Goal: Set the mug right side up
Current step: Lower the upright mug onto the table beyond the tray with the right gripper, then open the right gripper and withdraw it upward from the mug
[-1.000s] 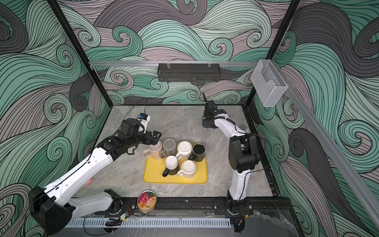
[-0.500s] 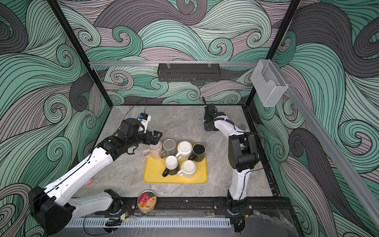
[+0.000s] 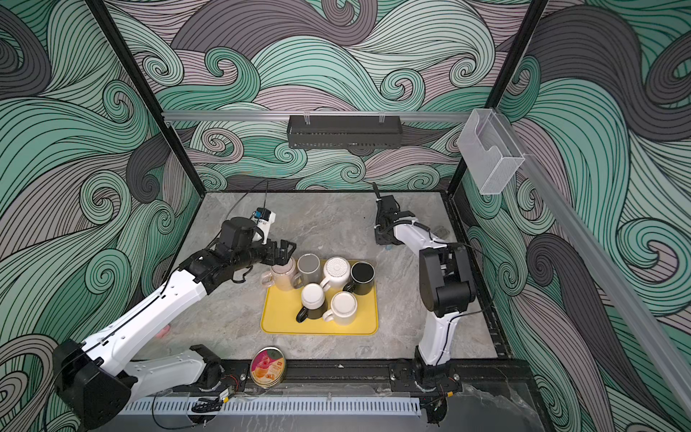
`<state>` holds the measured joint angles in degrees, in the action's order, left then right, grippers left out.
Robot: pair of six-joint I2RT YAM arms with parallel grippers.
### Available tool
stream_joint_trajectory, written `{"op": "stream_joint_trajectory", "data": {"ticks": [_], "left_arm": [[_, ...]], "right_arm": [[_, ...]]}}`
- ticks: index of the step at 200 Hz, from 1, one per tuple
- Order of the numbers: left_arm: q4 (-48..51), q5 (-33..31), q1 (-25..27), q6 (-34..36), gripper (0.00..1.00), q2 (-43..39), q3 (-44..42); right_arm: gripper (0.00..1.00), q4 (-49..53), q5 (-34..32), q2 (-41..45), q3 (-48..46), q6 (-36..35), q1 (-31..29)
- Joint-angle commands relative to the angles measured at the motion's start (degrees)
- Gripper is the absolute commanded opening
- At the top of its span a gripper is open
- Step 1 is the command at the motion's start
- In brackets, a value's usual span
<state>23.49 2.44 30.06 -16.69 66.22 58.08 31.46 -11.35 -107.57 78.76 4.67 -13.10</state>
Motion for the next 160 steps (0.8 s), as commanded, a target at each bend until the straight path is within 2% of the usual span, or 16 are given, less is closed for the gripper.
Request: {"op": "stream_joint_trajectory", "data": {"ticks": [1, 47, 108, 125, 160], "left_arm": [[-1.0, 0.7, -0.2, -0.5, 0.98, -0.8, -0.2], [-0.9, 0.5, -0.2, -0.5, 0.98, -0.9, -0.3], [-1.3, 0.4, -0.2, -0.8, 0.98, -1.2, -1.2], [-1.3, 0.4, -0.3, -0.8, 0.98, -1.3, -1.3], [-1.0, 0.4, -0.3, -0.6, 0.98, -1.9, -1.2]], "right_arm": [[0.0, -3.3, -0.4, 3.8, -0.4, -0.5, 0.3], [0.02, -3.5, -0.2, 5.4, -1.2, 0.3, 0.3], [0.26, -3.5, 0.1, 6.1, -1.5, 1.1, 0.3], [0.37, -3.5, 0.3, 6.7, -2.0, 1.6, 0.3], [0.49, -4.0, 0.9, 8.4, -3.4, 2.6, 0.0]]}}
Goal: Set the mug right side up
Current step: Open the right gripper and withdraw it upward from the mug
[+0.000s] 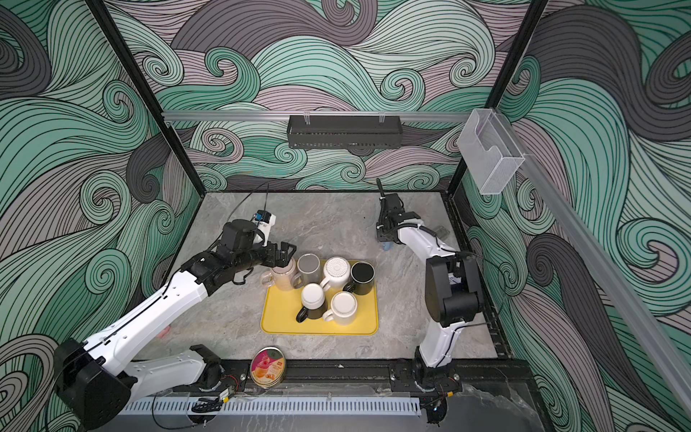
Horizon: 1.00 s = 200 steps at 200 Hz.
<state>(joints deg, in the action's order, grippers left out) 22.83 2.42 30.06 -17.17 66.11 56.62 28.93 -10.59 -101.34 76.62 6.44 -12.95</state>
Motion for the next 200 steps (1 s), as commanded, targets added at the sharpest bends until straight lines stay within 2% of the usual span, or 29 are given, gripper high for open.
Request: {"op": "stream_joint_trajectory", "data": {"ticks": [1, 128, 160, 200], "left_arm": [[-0.3, 0.4, -0.3, -0.2, 0.98, -1.8, 0.3], [0.6, -2.7, -0.3, 0.4, 0.98, -3.2, -0.4], [1.3, -5.8, -0.3, 0.3, 0.97, -3.0, -0.4], [5.0, -10.7, -0.3, -1.2, 0.96, -4.5, -0.2]], "right_arm": [[0.49, -1.5, 0.2, 2.2, -1.3, 0.8, -0.1], [0.53, -1.3, 1.3, 8.8, -3.8, 2.4, -0.4], [0.5, -0.6, 2.6, 13.0, -4.6, 3.7, -0.9], [0.55, 3.2, 1.9, 19.1, -5.9, 4.7, -4.9]]}}
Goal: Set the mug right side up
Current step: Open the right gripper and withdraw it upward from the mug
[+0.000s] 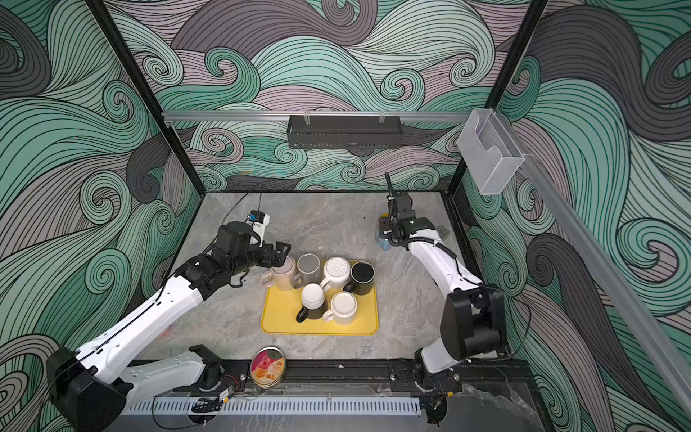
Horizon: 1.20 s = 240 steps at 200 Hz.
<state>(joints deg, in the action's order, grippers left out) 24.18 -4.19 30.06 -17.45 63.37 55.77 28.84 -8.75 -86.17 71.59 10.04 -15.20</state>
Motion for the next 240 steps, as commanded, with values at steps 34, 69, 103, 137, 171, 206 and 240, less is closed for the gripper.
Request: {"op": "stream_joint_trajectory", "data": {"ticks": [34, 69, 103, 137, 171, 206, 240], "left_arm": [[7.7, -6.9, -0.4, -1.1, 0.95, -3.5, 1.1], [5.3, -14.1, -0.4, 4.8, 0.94, -6.6, -3.5], [4.2, -10.4, -1.0, 9.3, 0.97, -10.8, -4.8], [15.2, -5.9, -1.2, 7.9, 0.91, -4.8, 5.5], [12.4, -2.2, -1.3, 9.8, 0.91, -8.9, 4.5], [6.8, 8.4, -1.3, 19.7, 0.91, -18.3, -1.7], [15.6, 18.6, -1.2, 25.3, 0.89, -17.3, 0.3]], "right_arm": [[0.62, 2.8, -0.8, 10.0, -4.0, 0.5, -7.2], [0.64, -7.2, 0.0, 16.7, -12.2, -7.5, -11.5], [0.66, -10.3, -2.6, 18.8, -14.5, -10.4, -12.6], [0.66, -13.5, -2.3, 19.9, -16.5, -9.9, -12.7], [0.66, -13.7, -1.0, 20.7, -17.6, -9.8, -12.9], [0.67, -17.2, -2.0, 22.2, -21.0, -9.3, -13.4], [0.66, -20.5, -2.8, 22.4, -24.0, -9.4, -13.6]]}}
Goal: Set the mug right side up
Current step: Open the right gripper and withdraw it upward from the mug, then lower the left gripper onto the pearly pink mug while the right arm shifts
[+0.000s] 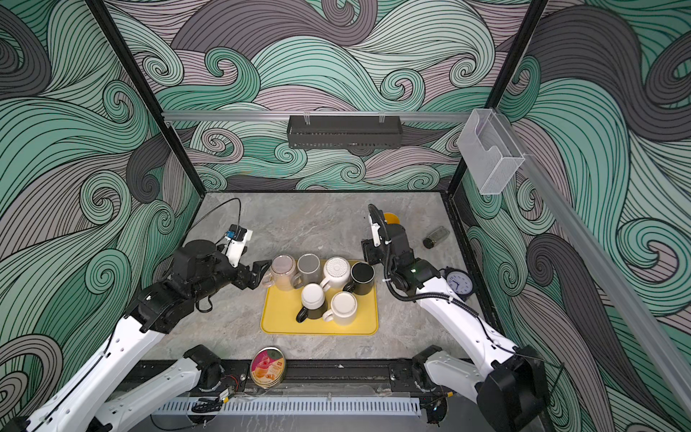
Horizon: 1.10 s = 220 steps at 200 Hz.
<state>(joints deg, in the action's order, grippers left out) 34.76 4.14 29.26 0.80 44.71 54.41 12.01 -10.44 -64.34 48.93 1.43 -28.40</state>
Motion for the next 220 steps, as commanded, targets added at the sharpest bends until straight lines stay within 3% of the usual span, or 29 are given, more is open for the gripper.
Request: {"op": "stream_joint_trajectory", "data": {"ticks": [1, 33, 76, 162, 220], "left_arm": [[5.2, 10.3, -0.4, 7.3, 0.89, 1.5, 1.6], [7.8, 11.1, -0.5, 12.8, 0.87, 5.5, 0.9], [13.6, 10.5, -1.0, 18.0, 0.86, 17.0, 4.4], [17.8, 15.8, -13.1, 30.7, 0.83, 27.7, 7.8], [12.6, 21.4, -16.1, 31.4, 0.75, 30.2, 5.9]], "right_arm": [[0.66, -3.6, -1.2, 0.6, -1.4, -0.8, -0.4], [0.65, -1.1, -0.9, -0.5, 0.2, -1.0, -0.8], [0.65, -1.1, -1.1, -0.1, -0.1, -1.3, -1.2], [0.66, -1.2, -1.0, -1.5, -0.1, -0.9, -1.6], [0.66, -1.5, -0.9, -1.1, -0.6, -0.9, -1.6]]}}
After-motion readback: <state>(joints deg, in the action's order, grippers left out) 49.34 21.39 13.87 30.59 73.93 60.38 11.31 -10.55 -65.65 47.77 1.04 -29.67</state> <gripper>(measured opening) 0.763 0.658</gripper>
